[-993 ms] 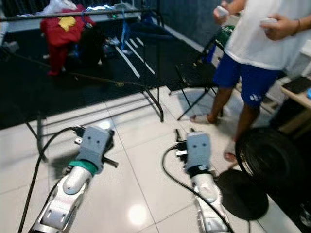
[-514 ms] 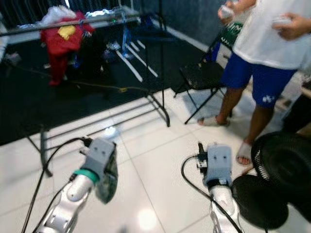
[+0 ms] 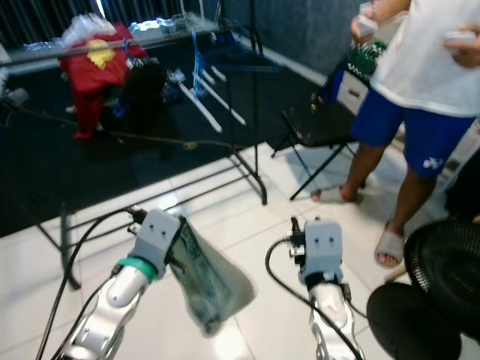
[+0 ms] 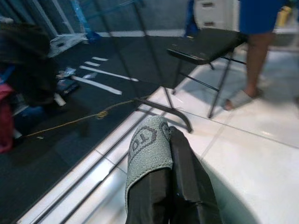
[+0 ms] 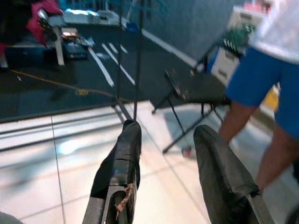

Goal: Hang hanger

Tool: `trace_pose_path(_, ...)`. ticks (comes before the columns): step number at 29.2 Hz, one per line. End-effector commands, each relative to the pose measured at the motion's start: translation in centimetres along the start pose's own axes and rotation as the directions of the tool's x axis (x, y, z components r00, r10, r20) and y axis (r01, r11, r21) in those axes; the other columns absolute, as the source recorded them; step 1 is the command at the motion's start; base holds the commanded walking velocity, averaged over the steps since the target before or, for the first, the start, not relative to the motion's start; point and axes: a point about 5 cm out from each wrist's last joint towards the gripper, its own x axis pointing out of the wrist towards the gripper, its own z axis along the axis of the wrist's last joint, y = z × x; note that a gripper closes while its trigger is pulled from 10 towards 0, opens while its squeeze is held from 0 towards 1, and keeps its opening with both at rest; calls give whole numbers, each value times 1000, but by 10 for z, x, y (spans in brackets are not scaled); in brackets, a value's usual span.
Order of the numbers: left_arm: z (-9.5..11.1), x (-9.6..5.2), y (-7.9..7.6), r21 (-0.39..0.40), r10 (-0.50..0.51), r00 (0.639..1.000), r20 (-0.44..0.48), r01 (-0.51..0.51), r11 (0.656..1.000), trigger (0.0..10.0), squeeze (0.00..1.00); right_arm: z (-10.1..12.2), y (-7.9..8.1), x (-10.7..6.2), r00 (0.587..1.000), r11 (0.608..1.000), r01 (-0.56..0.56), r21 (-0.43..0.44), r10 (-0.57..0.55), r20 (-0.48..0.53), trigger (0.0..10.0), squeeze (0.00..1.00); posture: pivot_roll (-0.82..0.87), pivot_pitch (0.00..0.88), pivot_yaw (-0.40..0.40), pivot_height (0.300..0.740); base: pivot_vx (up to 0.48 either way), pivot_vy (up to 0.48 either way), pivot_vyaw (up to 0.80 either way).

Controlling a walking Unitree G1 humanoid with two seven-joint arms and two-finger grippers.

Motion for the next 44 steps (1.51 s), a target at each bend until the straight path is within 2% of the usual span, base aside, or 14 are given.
trace_pose_path(1,-8,-5,2,-28,38,999,-36,-39,999,10000,0,-3,6,-4,999,999,-50,-17,49,-18,10000,0,-251,114,50,740,375,0,0)
trace_pose_path(6,-5,-7,-4,-67,73,997,-29,-74,995,10000,0,0,0,-3,996,994,-92,-51,91,-21,10000,0,-257,120,-13,740,377,0,0)
trace_pose_path(12,-6,-8,-4,-77,90,996,-29,-92,993,10000,0,5,-2,4,995,993,-101,-62,101,-5,10000,0,-257,119,-15,740,376,0,0)
trace_pose_path(20,-5,-5,2,-61,79,997,-23,-80,995,10000,0,6,1,3,998,997,-65,-31,65,4,10000,0,-259,123,31,740,378,0,0)
trace_pose_path(36,3,2,-1,-55,41,999,-2,-41,998,10000,0,6,0,-1,1000,1000,-13,6,13,7,10000,0,-262,130,73,740,379,0,0)
trace_pose_path(38,5,3,3,-45,81,997,-1,-81,996,10000,0,11,3,0,999,1000,-24,-17,24,31,10000,0,-257,132,76,740,381,0,0)
trace_pose_path(40,10,4,20,-31,225,974,1,-225,974,10000,0,21,7,2,997,999,-34,-41,37,73,10000,0,-255,133,79,740,388,0,0)
trace_pose_path(41,10,4,20,-31,225,974,1,-225,974,10000,0,21,7,2,997,999,-34,-41,37,73,10000,0,-255,133,79,740,390,0,0)
trace_pose_path(42,11,5,28,-26,286,958,2,-286,958,10000,0,25,8,3,995,998,-34,-44,38,89,10000,0,-255,133,79,740,390,0,0)
trace_pose_path(43,15,5,40,-12,376,926,10,-376,926,10000,0,32,9,5,992,998,-37,-52,43,115,10000,0,-255,133,79,740,480,0,0)
trace_pose_path(44,20,4,56,-6,477,879,7,-477,879,10000,0,40,9,8,989,998,-38,-55,46,143,10000,0,-250,134,78,740,480,0,0)
